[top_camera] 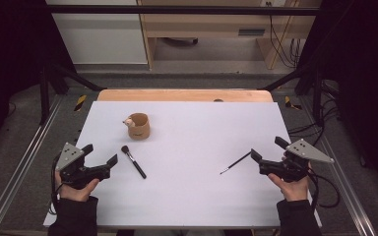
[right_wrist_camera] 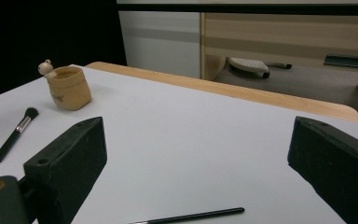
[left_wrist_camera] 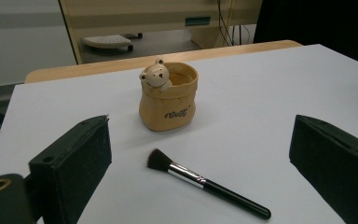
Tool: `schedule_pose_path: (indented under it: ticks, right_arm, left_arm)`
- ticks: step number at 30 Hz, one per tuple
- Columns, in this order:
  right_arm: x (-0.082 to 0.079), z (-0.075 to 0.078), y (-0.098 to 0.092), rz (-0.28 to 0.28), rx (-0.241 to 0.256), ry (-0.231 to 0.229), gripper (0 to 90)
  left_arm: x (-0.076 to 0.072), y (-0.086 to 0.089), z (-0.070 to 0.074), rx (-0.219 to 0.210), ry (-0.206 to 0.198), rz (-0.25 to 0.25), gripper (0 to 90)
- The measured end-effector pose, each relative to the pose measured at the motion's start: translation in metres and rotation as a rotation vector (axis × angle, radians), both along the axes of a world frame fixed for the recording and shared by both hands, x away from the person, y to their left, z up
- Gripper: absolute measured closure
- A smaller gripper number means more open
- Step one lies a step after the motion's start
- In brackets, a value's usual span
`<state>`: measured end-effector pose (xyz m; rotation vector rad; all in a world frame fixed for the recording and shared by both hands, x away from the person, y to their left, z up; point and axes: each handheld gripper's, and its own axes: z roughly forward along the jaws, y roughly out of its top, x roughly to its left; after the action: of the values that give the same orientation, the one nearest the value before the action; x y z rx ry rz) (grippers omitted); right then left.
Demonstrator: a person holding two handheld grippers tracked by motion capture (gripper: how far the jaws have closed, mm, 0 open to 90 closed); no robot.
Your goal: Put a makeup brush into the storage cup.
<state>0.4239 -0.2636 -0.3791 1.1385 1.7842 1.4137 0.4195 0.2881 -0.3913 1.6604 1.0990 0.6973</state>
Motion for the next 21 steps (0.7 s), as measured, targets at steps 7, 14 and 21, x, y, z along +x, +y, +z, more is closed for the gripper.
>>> schedule_pose_path:
  ticks: [7,14,21]
  right_arm:
    - [-0.001,0.001,0.001,-0.006,-0.002,0.003,5.3]
    - [0.0,0.001,0.012,-0.001,-0.022,0.026,5.8]
    - [0.005,-0.007,0.027,-0.014,-0.046,0.069,6.9]
  left_arm:
    - [-0.001,-0.002,0.0,0.0,0.0,-0.003,4.9]
    - [-0.001,-0.004,-0.001,0.01,0.005,-0.005,4.9]
    - [0.0,-0.007,-0.003,0.013,0.011,-0.012,4.9]
